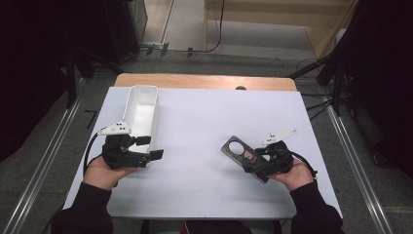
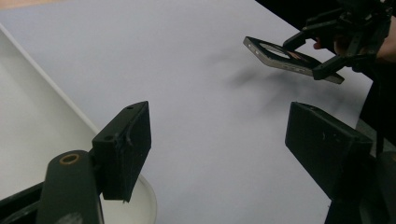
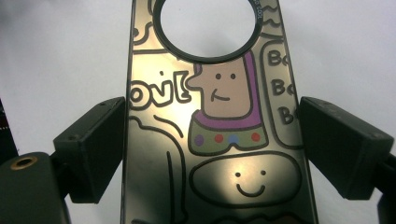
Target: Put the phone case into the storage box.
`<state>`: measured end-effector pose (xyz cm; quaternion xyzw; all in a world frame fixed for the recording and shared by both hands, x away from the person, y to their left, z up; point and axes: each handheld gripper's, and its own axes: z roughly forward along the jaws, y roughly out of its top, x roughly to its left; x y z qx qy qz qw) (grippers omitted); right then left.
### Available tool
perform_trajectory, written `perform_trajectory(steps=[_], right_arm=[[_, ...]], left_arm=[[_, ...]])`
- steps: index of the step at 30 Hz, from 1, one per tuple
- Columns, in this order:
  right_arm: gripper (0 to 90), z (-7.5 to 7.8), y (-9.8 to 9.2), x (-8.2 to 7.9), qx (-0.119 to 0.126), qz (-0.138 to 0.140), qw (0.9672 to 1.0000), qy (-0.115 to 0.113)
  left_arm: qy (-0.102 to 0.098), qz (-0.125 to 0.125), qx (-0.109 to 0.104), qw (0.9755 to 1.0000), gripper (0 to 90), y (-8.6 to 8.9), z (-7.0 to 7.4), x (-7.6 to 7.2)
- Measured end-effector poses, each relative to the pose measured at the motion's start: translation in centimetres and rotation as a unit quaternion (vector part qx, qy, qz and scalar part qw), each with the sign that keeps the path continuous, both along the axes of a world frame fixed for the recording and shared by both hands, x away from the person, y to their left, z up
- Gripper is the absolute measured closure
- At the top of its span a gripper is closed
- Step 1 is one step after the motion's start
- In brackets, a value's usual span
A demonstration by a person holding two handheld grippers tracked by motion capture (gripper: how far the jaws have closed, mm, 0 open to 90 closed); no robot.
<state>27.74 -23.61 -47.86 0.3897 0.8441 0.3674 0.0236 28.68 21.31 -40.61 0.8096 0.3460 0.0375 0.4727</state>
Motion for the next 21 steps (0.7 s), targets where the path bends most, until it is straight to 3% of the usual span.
perform_trajectory(steps=[6, 12, 17, 21], right_arm=[[10.4, 0.3, 0.4, 0.1, 0.006, -0.014, 0.9999, 0.005], [10.4, 0.6, 0.6, 0.1, 0.013, -0.022, 0.9997, 0.001], [10.4, 0.7, 0.8, 0.2, 0.017, -0.031, 0.9994, -0.001], [10.4, 0.8, 0.9, 0.3, 0.02, -0.037, 0.9991, -0.001]], left_arm=[[-0.007, 0.004, 0.001, 1.0, 22.2, -0.5, 0.3, 0.2], [0.001, -0.006, 0.009, 0.9999, 22.2, -1.7, 0.2, 0.3], [0.02, -0.008, 0.002, 0.9998, 22.2, -2.8, 0.2, 0.5], [0.016, -0.006, 0.01, 0.9998, 22.2, -3.5, 0.1, 0.7]])
